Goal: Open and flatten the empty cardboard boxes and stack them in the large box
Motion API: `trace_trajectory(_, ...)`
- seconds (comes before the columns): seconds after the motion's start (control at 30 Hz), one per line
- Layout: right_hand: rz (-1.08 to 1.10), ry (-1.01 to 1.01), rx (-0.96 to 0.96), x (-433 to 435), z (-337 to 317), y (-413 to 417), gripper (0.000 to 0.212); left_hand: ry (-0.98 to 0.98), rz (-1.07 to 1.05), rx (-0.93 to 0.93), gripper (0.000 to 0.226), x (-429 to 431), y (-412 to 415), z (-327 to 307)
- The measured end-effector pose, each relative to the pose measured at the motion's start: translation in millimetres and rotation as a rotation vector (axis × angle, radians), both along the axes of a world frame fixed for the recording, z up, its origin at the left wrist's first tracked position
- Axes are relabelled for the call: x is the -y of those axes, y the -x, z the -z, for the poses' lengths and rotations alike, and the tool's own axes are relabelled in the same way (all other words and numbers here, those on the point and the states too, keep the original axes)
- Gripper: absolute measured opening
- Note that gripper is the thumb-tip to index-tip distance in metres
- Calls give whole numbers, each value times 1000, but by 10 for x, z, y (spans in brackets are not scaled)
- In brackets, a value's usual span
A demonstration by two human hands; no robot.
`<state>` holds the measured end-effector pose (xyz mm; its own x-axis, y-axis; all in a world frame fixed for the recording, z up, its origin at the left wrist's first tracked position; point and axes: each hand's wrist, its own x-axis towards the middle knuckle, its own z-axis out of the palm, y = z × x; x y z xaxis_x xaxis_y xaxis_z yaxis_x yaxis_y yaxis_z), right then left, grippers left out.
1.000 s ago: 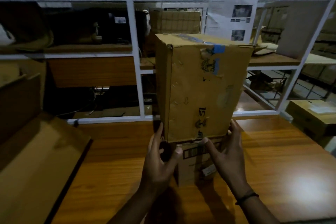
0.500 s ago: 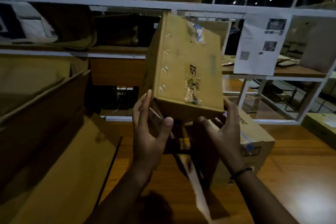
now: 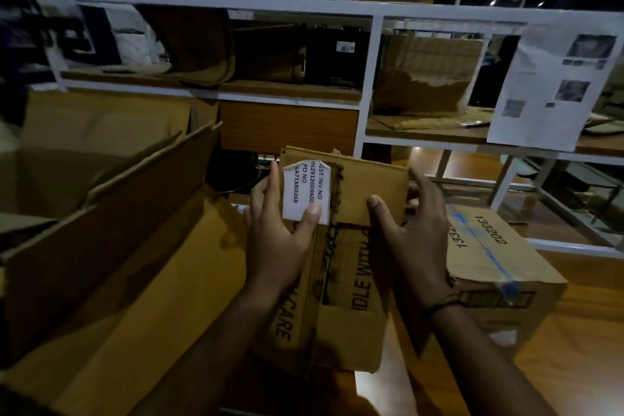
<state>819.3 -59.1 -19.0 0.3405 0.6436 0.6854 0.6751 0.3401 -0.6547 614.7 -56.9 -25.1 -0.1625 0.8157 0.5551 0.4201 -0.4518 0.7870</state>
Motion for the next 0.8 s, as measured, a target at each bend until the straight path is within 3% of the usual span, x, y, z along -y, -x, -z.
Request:
trace_trajectory(0.23, -33, -4, 29, -60, -77, -87, 46, 139, -96, -268, 89, -178, -161, -143)
trace_trajectory(0.47, -172, 443, 243, -158, 189, -120, 61, 456, -21, -418, 109, -207, -355, -40)
trace_trajectory(0.67, 31, 574, 610, -74, 182, 31, 60, 463, -9, -436, 120, -274, -377, 13)
trace_trajectory(0.8, -65, 579, 737, -128, 202, 149, 57, 464, 45, -341, 117, -432, -362, -38)
